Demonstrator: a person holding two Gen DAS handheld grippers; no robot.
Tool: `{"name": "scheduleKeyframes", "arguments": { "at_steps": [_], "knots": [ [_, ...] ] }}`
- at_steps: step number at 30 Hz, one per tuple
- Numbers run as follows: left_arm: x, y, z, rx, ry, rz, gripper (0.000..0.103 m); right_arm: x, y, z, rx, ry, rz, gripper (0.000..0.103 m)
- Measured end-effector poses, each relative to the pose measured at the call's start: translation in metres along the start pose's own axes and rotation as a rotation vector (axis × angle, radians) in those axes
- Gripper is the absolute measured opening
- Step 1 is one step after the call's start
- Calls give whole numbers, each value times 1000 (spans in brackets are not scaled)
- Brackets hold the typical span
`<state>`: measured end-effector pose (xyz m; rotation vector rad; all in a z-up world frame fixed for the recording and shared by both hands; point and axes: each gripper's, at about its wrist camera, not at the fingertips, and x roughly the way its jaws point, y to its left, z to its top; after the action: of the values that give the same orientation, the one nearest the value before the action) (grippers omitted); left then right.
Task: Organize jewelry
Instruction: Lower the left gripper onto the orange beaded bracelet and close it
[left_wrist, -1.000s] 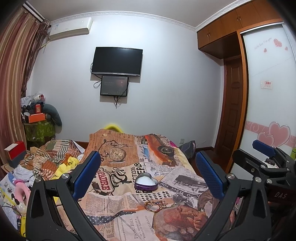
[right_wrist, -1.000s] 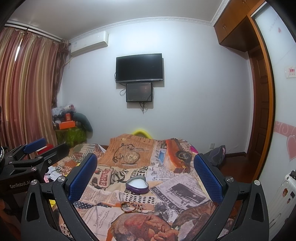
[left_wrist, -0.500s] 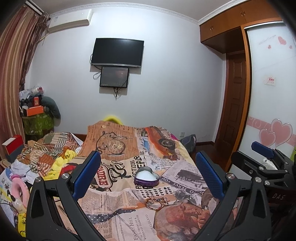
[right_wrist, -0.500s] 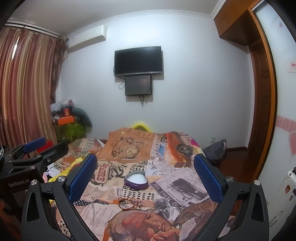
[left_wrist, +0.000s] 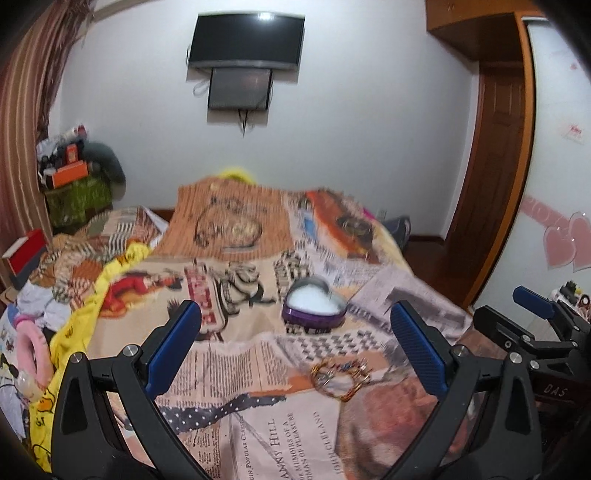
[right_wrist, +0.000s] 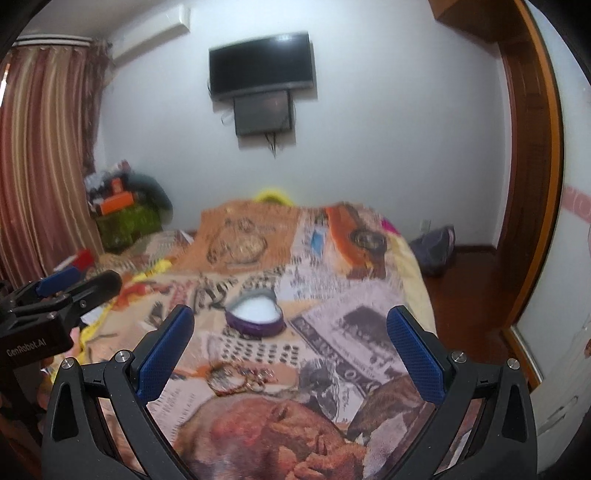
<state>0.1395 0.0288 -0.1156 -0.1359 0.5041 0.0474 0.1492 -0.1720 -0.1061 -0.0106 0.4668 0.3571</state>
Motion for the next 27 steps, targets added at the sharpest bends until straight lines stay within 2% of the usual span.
{"name": "scheduleKeyframes", "arguments": {
  "at_steps": [3,5,7,9,11,15,18,20,25,27],
  "knots": [
    [24,6,-10,-1,67,7,98,19,-7,-11,3,56,-15,103],
    [36,8,-16,0,105,22,91,31,-12,-19,8,95,-20,103],
    [51,11,-22,-7,156,22,89,42,-17,-26,16,134,-17,103],
    [65,14,-31,-16,205,14,82,51,-21,-32,27,166,-1,102],
    [78,15,-39,-13,255,14,74,58,-23,-36,32,197,18,96],
    [91,10,-52,-3,314,-26,70,75,-20,-43,23,251,63,85],
    [96,5,-57,16,329,-43,67,86,-16,-48,16,283,110,75],
    [100,2,-59,26,337,-69,53,93,-13,-50,13,303,141,68],
    [111,-2,-59,50,356,-95,37,108,-7,-52,2,342,188,56],
    [115,-1,-55,49,359,-119,35,112,-6,-52,-3,355,201,52]
  ]
}}
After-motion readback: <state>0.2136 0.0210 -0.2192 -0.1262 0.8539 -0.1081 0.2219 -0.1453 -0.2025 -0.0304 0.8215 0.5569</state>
